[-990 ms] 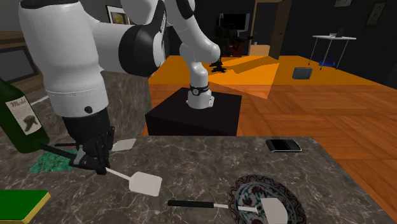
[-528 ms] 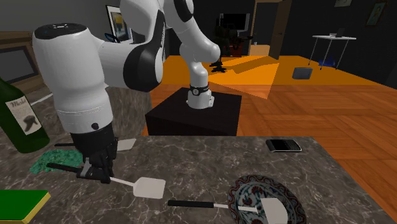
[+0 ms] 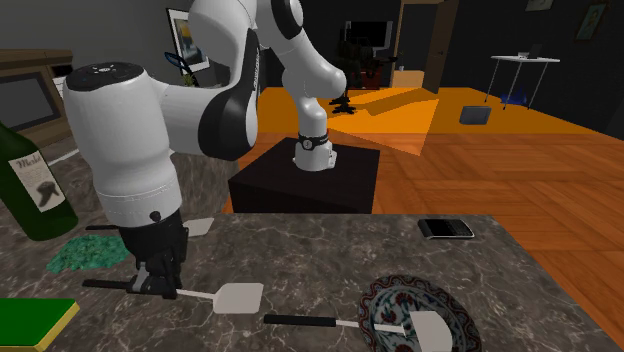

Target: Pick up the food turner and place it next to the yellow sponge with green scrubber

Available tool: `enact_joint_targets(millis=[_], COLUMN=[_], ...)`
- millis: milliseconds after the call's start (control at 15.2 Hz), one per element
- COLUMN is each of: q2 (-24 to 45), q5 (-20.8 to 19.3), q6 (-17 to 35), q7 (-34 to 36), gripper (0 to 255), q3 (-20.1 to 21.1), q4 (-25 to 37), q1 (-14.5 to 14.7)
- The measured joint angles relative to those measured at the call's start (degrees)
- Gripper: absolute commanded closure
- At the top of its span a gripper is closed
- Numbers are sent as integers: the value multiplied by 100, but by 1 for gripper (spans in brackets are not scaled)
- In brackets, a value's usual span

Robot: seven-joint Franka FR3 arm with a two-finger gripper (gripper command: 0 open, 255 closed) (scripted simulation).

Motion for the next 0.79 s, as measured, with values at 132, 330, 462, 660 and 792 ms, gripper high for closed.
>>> enact_joint_targets(millis=[132,330,462,660,792], q2=[0,0,0,-62,-212], q5=[-1,-1,-1,22,76], q6=[3,3,3,-60,-242], q7=[1,1,1,-17,-34], gripper=[255,0,0,0,0], q3=[0,0,0,17,63], q4=[-3,-3,-3,-2,38], q1=[0,0,0,-14,-17])
